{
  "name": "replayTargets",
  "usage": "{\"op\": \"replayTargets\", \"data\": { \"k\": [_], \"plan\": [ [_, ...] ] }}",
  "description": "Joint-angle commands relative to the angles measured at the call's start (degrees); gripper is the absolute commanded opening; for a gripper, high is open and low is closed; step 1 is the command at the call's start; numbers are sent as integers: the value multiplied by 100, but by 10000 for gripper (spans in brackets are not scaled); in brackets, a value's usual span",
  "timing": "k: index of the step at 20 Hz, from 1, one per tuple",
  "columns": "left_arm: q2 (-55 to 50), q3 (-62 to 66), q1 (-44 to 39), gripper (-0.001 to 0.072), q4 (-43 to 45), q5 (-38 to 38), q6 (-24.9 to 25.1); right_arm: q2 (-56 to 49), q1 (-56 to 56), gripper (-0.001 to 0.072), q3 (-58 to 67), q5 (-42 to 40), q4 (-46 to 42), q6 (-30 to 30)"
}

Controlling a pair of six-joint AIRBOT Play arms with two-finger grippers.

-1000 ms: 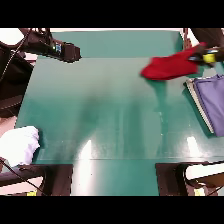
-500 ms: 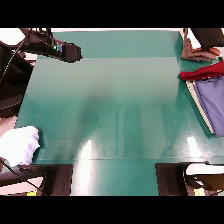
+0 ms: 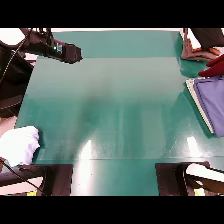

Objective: Fold the shirts.

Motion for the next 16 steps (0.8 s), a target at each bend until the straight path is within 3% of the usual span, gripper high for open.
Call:
{"op": "replayTargets", "data": {
  "k": [1,4,10,13,14,16],
  "plan": [
    [-2,0,0,20,4,-101,48,170,-251,17,-13,767,-105,52],
    [-2,0,0,20,4,-142,52,422,-627,17,-498,1360,-282,55],
    [-2,0,0,21,2,-136,184,1528,-1257,44,-2520,1746,-2170,96],
    [-2,0,0,21,2,-168,199,1646,-1738,508,-3119,1733,-2199,94],
    [-2,0,0,21,2,-166,197,1646,-1899,590,-3202,1801,-2188,94],
    [-2,0,0,21,-4,-146,195,1646,-2081,594,-3104,1971,-2144,96]
  ]
}}
